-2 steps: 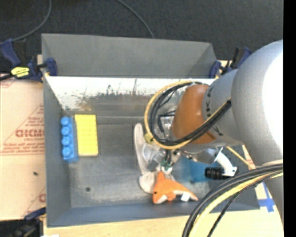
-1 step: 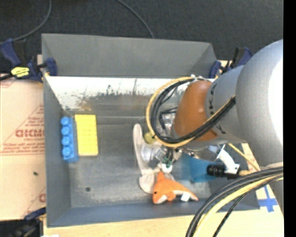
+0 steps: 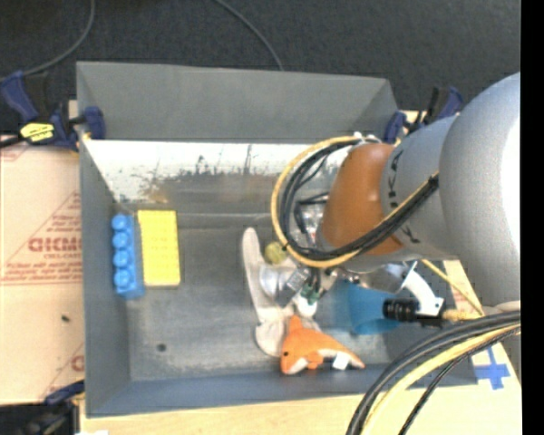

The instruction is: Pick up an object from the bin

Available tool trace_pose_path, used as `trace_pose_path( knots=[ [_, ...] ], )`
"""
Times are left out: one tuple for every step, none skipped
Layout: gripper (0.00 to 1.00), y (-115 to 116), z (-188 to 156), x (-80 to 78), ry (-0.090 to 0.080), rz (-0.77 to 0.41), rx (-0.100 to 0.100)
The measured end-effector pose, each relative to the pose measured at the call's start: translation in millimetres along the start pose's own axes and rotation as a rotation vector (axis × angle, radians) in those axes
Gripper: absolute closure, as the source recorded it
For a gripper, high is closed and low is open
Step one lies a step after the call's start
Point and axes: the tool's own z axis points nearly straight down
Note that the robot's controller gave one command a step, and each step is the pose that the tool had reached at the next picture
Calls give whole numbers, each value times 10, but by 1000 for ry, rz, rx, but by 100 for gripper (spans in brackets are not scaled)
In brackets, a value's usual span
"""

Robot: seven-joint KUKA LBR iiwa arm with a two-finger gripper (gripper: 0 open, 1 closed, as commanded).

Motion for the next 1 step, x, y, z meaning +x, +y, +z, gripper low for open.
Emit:
trace_pose_path(
  knots=[
    [100, -16, -138, 8, 6, -1, 7]
  ],
)
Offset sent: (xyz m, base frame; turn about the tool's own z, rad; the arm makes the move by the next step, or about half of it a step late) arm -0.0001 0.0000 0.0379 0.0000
